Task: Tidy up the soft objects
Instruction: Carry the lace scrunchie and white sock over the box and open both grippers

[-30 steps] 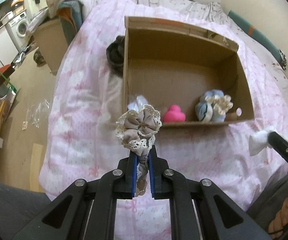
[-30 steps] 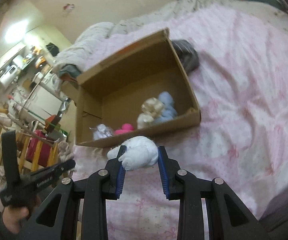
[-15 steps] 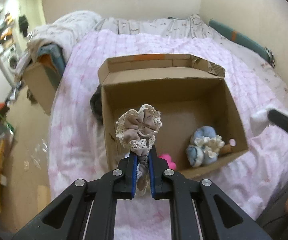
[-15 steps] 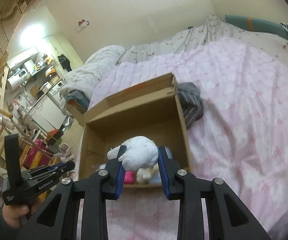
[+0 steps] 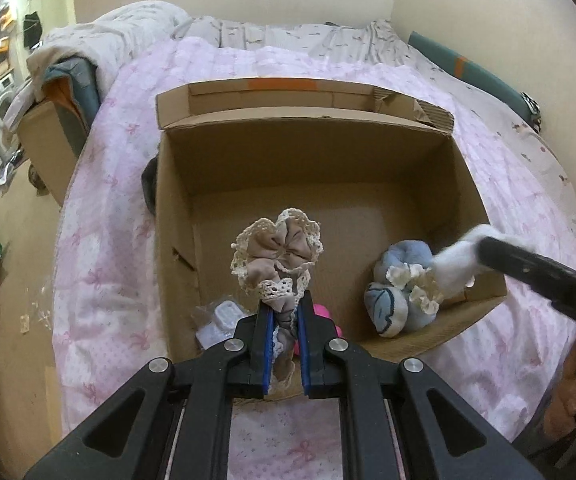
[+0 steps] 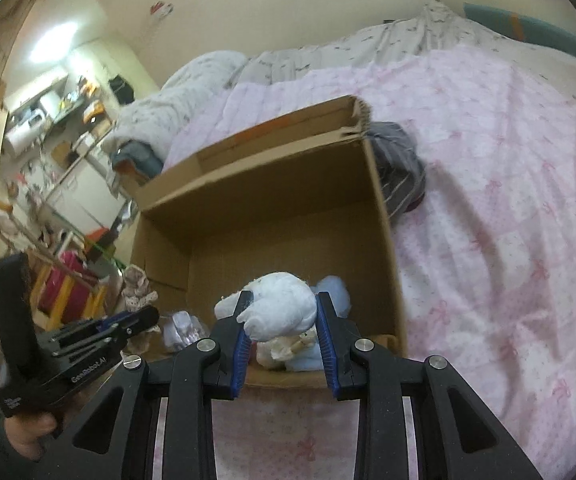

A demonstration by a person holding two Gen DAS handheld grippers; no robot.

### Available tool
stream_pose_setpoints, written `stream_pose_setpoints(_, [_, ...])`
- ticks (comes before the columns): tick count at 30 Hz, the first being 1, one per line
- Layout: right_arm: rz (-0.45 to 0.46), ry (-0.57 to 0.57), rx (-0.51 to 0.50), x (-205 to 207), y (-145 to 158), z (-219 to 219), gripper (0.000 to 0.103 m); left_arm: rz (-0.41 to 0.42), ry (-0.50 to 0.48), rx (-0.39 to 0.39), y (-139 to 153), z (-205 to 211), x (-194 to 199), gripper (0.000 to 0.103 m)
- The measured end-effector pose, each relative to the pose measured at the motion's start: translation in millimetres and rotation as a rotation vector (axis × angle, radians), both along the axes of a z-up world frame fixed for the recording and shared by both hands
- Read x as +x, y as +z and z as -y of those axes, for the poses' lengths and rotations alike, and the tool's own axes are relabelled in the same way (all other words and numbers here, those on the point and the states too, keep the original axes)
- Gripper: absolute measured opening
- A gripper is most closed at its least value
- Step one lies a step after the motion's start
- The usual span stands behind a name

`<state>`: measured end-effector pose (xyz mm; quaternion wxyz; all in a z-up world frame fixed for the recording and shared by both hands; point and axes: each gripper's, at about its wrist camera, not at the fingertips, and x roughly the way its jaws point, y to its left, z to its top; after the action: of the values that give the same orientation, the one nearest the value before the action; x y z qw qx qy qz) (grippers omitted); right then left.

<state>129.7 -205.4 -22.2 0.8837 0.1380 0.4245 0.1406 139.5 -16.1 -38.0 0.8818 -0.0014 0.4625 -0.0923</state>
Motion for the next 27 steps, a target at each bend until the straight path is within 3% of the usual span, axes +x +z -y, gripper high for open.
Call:
stream_pose_setpoints(13, [-0.075, 0.030, -0.035, 4.0, -26.8, -18.6, 0.032, -0.002, 0.035, -0.021, -6.7, -6.2, 3.6, 0.010])
stream_pose_setpoints(27, [-0.029, 0.001, -0.043, 2.1, -18.6, -14.0, 0.032, 0.026, 0.023, -0.002, -3.2, -1.5, -2.7, 0.013])
